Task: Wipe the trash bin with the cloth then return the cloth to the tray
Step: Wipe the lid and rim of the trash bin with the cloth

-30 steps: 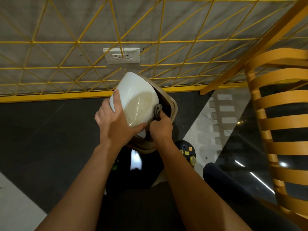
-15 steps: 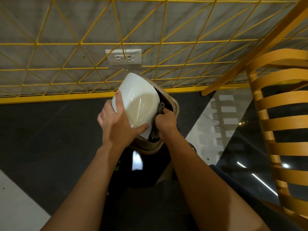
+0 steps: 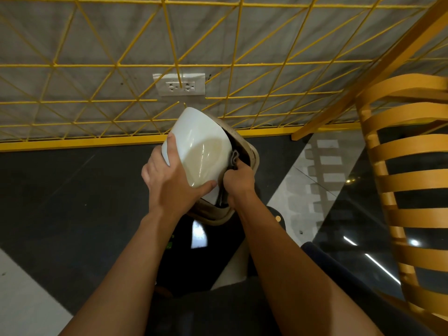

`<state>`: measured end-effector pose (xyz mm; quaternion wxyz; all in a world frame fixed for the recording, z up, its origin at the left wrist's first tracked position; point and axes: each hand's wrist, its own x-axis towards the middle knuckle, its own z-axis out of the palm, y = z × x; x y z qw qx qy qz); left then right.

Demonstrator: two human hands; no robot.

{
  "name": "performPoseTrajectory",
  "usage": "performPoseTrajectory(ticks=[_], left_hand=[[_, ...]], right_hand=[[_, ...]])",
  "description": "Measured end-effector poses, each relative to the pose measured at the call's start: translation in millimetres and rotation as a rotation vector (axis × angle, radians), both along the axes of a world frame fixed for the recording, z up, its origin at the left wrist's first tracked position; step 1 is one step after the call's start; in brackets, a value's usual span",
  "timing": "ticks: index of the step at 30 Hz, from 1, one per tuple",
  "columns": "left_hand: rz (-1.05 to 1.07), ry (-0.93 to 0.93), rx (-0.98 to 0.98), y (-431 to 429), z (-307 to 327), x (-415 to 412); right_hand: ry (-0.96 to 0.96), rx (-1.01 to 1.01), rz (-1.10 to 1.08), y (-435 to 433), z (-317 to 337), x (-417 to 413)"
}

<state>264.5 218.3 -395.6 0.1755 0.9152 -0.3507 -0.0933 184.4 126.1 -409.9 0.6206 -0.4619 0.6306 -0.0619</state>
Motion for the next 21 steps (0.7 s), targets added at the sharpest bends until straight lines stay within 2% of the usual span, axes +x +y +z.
performPoseTrajectory(ticks=[4,10,16,21], left_hand=[[0.002,-0.010,0.002,0.0,-0.3,-1.0],[-0.003,0.012,-0.003,0.1,2.3,-0.1],[0.002,0.033,0.015,-0.9,2.4,-0.5],[0.002,0.037,0.019,-0.4,4.5,-0.5]], right_hand=[[-0.011,0.010,-0.025,11.7,-3.3,-5.3],[-0.037,0.218,-0.198,-1.1,-1.6,11.5],[-0.069,0.235,-0.270,-6.0,-3.2,5.7],[0.041,0.322,-0.211,-5.7,2.5,14.1]])
